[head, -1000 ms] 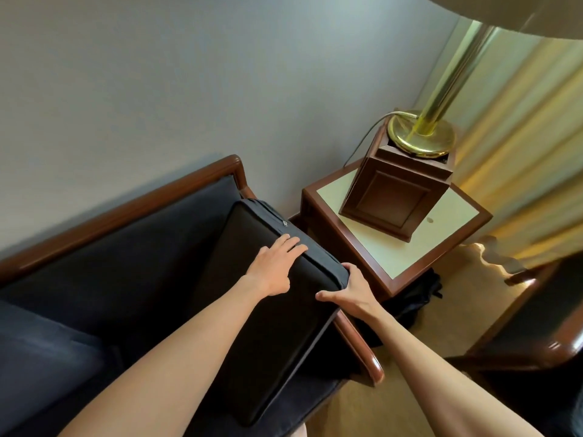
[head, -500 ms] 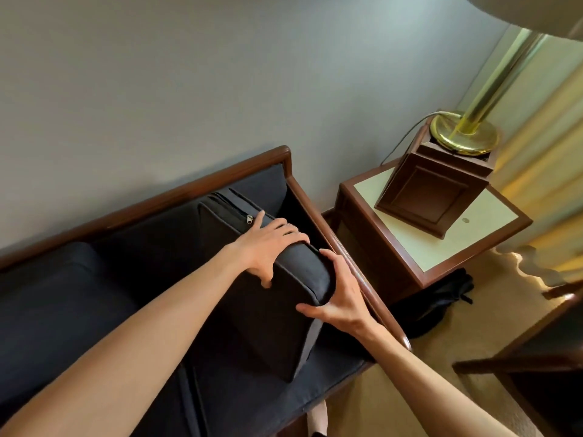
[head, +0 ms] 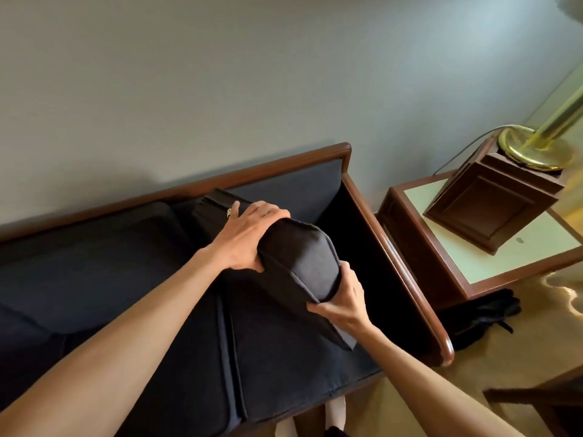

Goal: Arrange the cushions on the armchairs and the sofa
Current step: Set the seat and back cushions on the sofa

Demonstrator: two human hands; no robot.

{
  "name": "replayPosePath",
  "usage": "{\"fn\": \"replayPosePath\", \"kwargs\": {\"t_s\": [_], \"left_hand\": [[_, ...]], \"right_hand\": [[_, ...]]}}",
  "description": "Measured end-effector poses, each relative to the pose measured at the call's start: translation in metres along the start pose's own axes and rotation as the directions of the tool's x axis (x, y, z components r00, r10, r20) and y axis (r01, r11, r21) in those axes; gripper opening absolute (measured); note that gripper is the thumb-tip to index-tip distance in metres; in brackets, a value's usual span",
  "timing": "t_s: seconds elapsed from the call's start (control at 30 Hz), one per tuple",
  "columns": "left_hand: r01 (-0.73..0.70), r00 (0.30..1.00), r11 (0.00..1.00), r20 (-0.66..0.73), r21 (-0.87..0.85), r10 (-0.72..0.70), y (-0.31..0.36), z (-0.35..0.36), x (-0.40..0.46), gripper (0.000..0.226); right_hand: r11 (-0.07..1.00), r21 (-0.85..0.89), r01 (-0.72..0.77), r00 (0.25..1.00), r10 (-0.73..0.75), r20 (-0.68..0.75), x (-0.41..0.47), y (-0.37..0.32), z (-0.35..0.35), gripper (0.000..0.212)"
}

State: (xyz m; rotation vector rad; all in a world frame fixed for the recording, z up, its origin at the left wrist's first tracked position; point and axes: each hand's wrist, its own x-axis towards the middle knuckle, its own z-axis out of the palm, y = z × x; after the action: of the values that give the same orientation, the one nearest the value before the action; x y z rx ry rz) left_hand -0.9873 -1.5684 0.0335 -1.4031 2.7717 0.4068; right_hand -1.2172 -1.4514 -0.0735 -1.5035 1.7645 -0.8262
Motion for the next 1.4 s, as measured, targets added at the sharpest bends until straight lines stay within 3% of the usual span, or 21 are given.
{"fn": "replayPosePath", "kwargs": {"t_s": [0.13, 0.27, 0.5, 0.63, 0.73, 0.8, 0.97, 1.13, 1.27, 1.4], "left_hand": [[0.158, 0.979, 0.973, -0.103, -0.166, -0.176, -0.032, -0.003, -0.050, 0.113], [0.297, 0.936, 0.904, -0.095, -0.308, -0.340, -0.045, 0.026, -0.097, 0.114], [0.308, 0.899, 0.742, -0.072, -0.596, -0.431, -0.050, 0.057, -0.137, 0.119], [0.331, 0.900, 0.781, -0.072, -0.529, -0.430, -0.063, 0.053, -0.138, 0.123], [0.387, 0.902, 0.850, -0.046, -0.357, -0.429, -0.070, 0.050, -0.137, 0.112], [0.420, 0.897, 0.869, -0.024, -0.260, -0.441, -0.077, 0.053, -0.142, 0.107], [0.528, 0.843, 0.816, 0.027, -0.234, -0.537, -0.099, 0.062, -0.165, 0.106], [0.623, 0.782, 0.768, 0.139, -0.149, -0.607, -0.083, 0.103, -0.167, 0.101], [0.608, 0.776, 0.793, 0.177, 0.049, -0.606, -0.069, 0.130, -0.149, 0.115], [0.504, 0.831, 0.853, 0.194, 0.134, -0.521, -0.050, 0.142, -0.113, 0.130]], "right_hand": [[0.969, -0.155, 0.192, 0.979, -0.179, 0.094, 0.020, -0.042, -0.008, 0.095], [0.918, -0.272, 0.288, 0.940, -0.217, 0.263, 0.027, -0.064, 0.005, 0.098], [0.851, -0.363, 0.380, 0.890, -0.228, 0.396, 0.027, -0.070, 0.046, 0.106], [0.799, -0.493, 0.345, 0.883, -0.098, 0.458, 0.027, -0.040, 0.038, 0.121], [0.740, -0.606, 0.292, 0.903, -0.004, 0.430, 0.018, -0.011, 0.035, 0.115], [0.718, -0.618, 0.321, 0.895, -0.017, 0.445, 0.016, -0.011, 0.044, 0.108], [0.625, -0.641, 0.445, 0.862, -0.106, 0.495, 0.034, -0.042, 0.060, 0.100], [0.563, -0.664, 0.492, 0.823, -0.050, 0.567, 0.038, -0.028, 0.062, 0.103], [0.586, -0.648, 0.487, 0.821, -0.055, 0.568, 0.036, -0.008, 0.061, 0.111], [0.607, -0.611, 0.509, 0.813, -0.104, 0.573, 0.045, 0.001, 0.054, 0.120]]}}
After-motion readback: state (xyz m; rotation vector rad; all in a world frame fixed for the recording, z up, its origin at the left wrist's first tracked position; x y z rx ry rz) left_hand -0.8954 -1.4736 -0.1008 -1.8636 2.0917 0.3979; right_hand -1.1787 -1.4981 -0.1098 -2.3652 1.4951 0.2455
